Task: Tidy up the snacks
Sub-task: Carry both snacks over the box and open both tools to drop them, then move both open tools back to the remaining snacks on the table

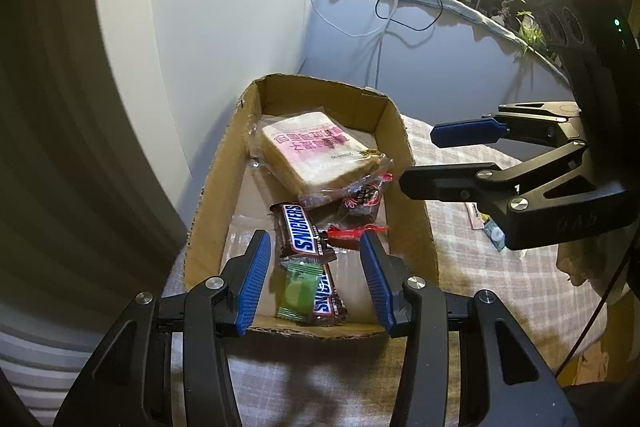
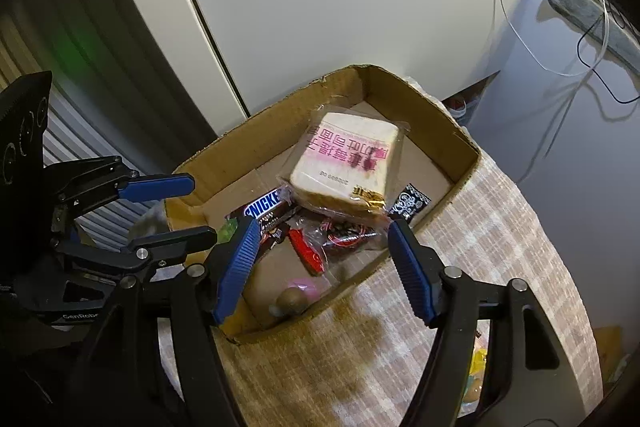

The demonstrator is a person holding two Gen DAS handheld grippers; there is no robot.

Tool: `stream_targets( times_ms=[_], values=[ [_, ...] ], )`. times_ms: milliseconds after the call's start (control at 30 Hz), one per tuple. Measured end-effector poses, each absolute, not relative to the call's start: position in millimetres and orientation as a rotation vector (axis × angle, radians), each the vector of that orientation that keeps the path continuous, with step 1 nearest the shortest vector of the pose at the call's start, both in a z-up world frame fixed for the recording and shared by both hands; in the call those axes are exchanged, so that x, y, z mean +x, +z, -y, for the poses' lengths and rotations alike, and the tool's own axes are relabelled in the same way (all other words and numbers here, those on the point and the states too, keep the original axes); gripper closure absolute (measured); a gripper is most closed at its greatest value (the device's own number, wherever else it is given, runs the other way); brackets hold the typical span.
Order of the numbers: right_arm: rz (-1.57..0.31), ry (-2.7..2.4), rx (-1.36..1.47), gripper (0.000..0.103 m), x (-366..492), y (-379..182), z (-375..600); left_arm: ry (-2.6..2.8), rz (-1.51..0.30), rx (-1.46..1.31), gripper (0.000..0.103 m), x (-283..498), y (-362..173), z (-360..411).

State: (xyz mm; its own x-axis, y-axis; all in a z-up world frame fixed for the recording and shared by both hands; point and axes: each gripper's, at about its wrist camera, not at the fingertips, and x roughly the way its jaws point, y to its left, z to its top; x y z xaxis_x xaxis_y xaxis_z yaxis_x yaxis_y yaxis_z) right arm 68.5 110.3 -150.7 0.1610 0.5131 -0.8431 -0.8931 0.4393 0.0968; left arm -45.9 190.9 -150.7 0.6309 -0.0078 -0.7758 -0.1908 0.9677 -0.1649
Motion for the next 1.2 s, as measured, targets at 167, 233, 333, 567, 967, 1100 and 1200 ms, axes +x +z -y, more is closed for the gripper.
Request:
stream_targets(
  times_ms=[167, 233, 333, 567, 967, 1100, 1200],
  values=[
    [-0.948, 1.043, -0.475, 0.034, 71.3, -146.1, -98.5, 0.097, -0.877, -0.233, 0.058, -44.0, -146.3, -184.6],
    [-0.946, 1.031, -0.462, 0.034, 73.9, -143.2, -91.1, 0.091, -0.871, -0.228, 0.058, -42.4, -143.5, -181.0],
    [-0.951, 1.008, -0.434, 0.034, 78.6, -139.3, -75.4, 0.081, -0.863, -0.224, 0.058, -38.8, -139.8, -174.3],
    [-0.971, 0.911, -0.376, 0.034, 88.6, -135.4, -20.8, 0.016, -0.858, -0.229, 0.058, -25.7, -135.2, -148.8],
    [-1.068, 0.695, -0.279, 0.034, 105.2, -156.7, 109.7, -0.141, -0.905, -0.211, 0.058, 1.6, -146.2, -87.9],
    [-1.100, 0.657, -0.271, 0.034, 105.6, -171.1, 138.0, -0.188, -0.936, -0.208, 0.058, 11.8, -157.5, -69.4],
    [-1.123, 0.646, -0.272, 0.034, 105.6, -182.8, 150.4, -0.215, -0.949, -0.203, 0.058, 18.9, -163.2, -56.5]
  ],
)
